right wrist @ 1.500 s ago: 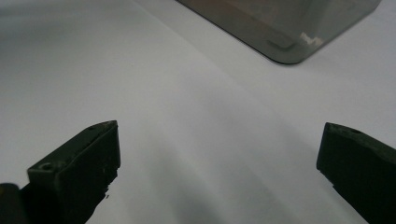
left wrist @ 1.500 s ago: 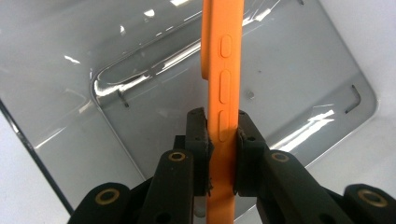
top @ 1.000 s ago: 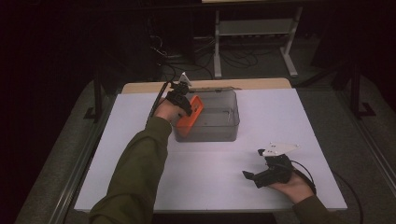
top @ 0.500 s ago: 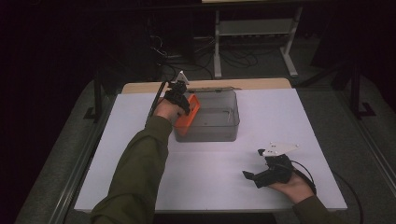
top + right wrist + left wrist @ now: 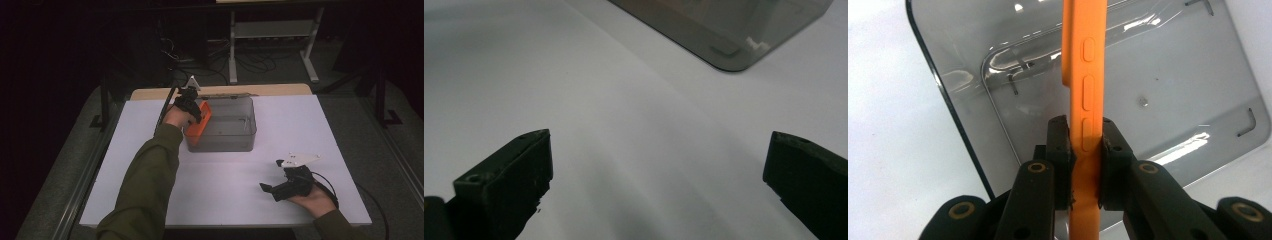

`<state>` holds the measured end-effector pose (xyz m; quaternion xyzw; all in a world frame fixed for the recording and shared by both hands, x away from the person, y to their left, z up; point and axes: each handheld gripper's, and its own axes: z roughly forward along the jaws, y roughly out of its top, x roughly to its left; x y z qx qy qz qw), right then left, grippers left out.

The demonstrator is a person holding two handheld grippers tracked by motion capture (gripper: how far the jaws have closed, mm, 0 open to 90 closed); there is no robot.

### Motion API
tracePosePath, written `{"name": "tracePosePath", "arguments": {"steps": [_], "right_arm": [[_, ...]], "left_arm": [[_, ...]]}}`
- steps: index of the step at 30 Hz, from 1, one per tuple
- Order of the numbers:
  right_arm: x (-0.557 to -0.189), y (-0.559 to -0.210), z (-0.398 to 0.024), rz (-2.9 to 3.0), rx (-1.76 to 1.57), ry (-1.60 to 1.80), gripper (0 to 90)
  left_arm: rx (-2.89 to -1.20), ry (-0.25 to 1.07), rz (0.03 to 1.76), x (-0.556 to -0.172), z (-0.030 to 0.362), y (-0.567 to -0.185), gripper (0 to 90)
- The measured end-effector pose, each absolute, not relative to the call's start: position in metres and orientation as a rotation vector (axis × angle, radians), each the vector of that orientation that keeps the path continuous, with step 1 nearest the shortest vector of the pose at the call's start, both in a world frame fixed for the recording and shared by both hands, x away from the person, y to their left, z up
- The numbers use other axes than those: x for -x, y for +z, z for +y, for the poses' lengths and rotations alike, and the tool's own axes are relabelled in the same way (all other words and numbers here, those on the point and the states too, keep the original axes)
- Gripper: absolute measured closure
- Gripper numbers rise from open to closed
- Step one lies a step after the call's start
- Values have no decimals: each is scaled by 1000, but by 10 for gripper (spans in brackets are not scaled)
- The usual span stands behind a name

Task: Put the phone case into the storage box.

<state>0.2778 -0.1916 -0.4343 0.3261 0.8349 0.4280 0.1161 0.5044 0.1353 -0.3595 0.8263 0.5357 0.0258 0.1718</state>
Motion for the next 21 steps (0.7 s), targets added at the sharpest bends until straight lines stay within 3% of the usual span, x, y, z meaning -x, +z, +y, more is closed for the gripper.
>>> {"name": "tracePosePath", "arguments": {"steps": [21], "right_arm": [[-278,-434,-191,2443,-957,1253,0]], "left_arm": [[-2359,87,1526,-506,134,-362,774]]}}
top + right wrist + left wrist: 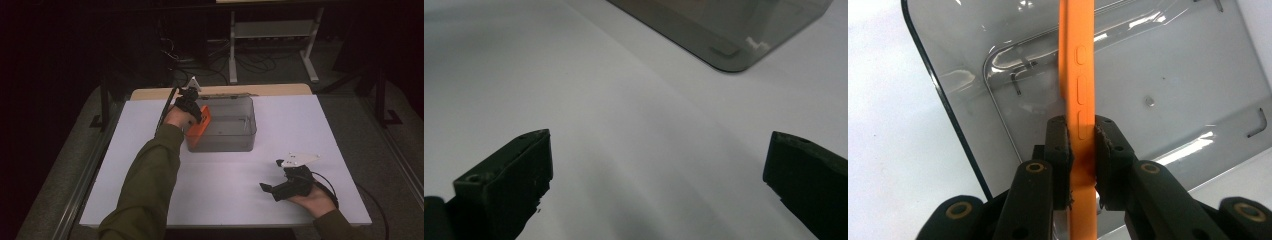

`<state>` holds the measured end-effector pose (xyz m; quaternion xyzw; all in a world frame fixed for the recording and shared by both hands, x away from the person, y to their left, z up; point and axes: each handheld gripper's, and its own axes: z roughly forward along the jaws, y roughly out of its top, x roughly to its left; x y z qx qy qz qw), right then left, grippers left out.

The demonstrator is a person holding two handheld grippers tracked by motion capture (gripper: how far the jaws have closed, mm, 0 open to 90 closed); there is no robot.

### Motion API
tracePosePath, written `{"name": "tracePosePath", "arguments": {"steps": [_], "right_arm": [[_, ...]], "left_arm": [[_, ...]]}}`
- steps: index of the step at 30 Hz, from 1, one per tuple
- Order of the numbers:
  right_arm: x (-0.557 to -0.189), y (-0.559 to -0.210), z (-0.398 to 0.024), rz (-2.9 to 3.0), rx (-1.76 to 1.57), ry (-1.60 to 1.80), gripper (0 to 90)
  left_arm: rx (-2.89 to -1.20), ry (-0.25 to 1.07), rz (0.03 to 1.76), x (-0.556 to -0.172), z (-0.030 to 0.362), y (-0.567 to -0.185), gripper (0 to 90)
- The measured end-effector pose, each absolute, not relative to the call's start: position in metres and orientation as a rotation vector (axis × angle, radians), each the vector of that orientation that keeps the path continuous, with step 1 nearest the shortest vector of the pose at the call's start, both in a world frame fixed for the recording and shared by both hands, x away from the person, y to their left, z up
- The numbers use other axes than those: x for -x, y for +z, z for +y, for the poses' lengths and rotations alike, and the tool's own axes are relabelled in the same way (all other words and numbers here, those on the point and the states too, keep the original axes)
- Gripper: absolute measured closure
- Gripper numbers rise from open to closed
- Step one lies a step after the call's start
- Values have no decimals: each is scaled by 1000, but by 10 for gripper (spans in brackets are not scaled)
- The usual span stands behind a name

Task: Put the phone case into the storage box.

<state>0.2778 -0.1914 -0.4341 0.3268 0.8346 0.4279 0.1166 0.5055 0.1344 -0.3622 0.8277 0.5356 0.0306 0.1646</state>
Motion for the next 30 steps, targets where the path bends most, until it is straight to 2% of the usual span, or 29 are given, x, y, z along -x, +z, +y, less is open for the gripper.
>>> {"name": "tracePosePath", "arguments": {"steps": [9,18,30], "right_arm": [[-278,-434,-191,2443,-952,1249,0],[-278,-434,-191,2444,-956,1249,0],[-278,-434,-190,2445,-957,1248,0]], "left_arm": [[-2339,95,1517,-506,136,-359,744],[-2327,114,1515,-507,140,-356,776],[-2307,146,1519,-505,145,-350,754]]}}
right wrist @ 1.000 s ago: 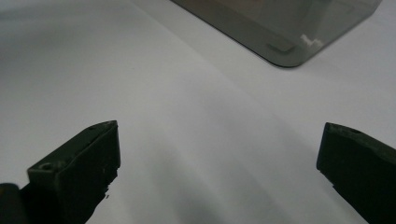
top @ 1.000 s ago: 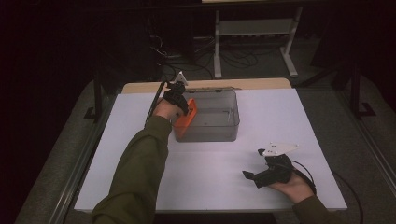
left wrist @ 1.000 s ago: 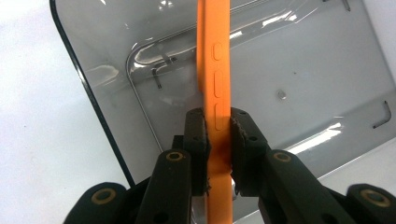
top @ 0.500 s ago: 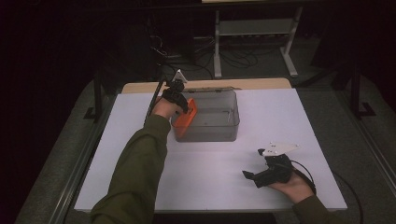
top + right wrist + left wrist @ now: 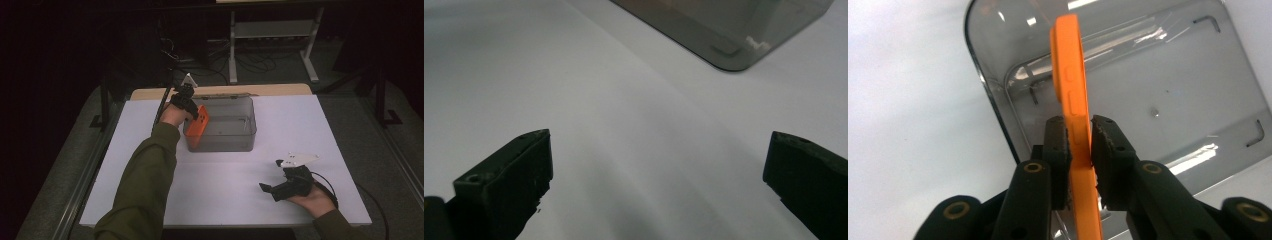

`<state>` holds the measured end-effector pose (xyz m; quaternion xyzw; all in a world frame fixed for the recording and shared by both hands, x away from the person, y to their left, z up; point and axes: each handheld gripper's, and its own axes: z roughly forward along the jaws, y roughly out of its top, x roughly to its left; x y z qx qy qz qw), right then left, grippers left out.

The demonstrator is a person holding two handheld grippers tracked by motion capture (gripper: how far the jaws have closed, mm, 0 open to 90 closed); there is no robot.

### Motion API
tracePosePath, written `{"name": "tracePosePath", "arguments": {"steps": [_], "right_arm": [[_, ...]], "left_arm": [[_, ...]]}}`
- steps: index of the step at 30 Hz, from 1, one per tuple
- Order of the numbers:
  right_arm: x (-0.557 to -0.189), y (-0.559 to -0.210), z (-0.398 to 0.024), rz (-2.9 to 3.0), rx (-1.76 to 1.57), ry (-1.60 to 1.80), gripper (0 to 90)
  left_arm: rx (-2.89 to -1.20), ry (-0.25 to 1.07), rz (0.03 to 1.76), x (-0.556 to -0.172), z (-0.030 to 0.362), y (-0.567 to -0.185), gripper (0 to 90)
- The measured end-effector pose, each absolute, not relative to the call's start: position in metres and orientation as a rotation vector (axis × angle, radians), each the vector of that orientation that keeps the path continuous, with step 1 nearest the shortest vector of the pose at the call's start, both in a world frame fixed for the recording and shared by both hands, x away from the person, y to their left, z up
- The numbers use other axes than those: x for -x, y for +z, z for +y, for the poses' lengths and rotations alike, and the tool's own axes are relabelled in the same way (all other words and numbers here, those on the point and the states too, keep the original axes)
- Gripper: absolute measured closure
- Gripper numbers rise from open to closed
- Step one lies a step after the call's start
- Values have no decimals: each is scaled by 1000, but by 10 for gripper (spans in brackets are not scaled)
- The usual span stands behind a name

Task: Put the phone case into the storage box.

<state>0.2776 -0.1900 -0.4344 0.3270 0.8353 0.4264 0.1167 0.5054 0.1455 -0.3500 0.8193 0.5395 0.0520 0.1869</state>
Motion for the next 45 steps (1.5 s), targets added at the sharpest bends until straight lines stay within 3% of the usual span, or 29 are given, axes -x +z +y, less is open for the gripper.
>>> {"name": "tracePosePath", "arguments": {"steps": [13,31,45], "right_arm": [[-278,-435,-190,2449,-953,1240,0],[-277,-437,-192,2453,-961,1223,0],[-275,-437,-192,2446,-966,1213,0]], "left_arm": [[-2269,159,1424,-500,150,-334,652],[-2276,176,1150,-490,155,-320,456],[-2284,211,936,-476,154,-315,208]]}}
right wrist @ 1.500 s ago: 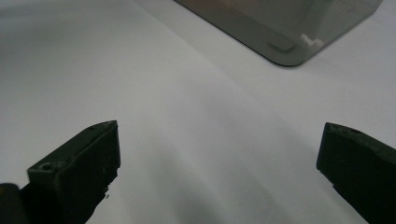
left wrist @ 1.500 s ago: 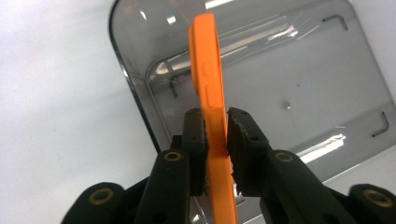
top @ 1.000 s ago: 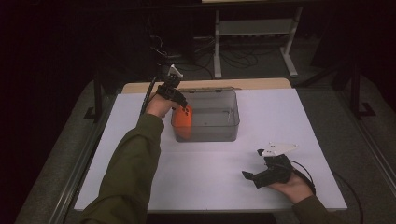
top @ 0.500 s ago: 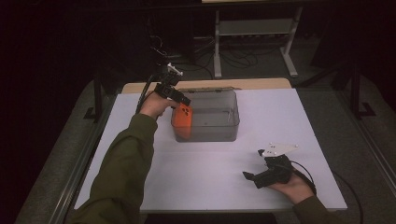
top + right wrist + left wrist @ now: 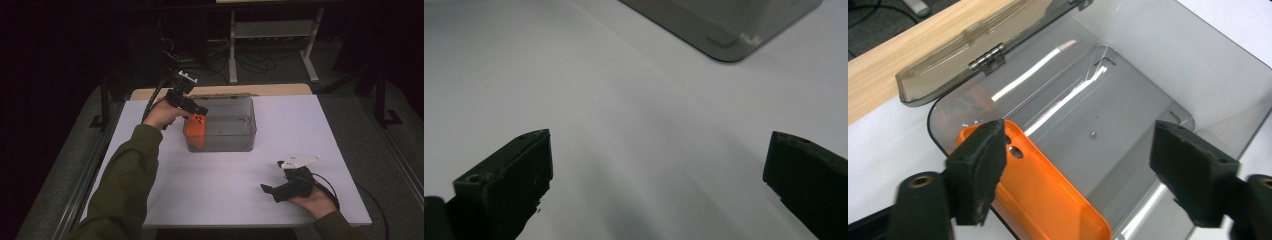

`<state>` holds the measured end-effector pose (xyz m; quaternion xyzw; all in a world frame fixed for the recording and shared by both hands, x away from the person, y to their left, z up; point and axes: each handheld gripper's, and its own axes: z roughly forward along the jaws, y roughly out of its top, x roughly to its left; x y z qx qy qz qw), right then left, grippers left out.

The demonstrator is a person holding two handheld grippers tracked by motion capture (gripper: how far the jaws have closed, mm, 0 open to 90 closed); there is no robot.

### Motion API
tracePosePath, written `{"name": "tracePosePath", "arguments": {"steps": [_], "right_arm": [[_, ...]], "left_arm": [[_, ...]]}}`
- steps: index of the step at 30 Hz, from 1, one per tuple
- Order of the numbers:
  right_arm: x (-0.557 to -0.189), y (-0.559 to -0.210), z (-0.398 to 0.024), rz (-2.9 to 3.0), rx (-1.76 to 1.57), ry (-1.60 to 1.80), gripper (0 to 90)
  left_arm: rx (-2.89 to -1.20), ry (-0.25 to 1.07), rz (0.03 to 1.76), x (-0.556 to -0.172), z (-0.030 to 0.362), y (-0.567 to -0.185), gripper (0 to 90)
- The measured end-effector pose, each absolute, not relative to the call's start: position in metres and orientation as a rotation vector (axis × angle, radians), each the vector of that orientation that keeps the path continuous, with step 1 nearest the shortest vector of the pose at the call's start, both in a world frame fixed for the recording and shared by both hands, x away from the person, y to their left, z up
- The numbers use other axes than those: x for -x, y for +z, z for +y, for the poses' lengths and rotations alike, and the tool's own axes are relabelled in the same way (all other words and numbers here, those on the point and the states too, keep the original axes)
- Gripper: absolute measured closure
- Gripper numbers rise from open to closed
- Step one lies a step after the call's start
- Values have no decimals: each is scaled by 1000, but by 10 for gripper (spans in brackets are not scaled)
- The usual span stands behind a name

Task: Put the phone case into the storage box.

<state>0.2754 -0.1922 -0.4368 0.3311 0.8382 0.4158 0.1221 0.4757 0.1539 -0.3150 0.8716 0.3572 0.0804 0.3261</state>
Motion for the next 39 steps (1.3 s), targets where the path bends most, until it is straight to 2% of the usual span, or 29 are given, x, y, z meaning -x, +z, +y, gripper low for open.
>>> {"name": "tracePosePath", "arguments": {"steps": [13,39], "right_arm": [[-276,-437,-191,2452,-956,1212,0],[-277,-437,-190,2453,-959,1211,0]], "left_arm": [[-2275,214,822,-458,160,-321,9],[-2190,262,748,-423,198,-327,0]]}}
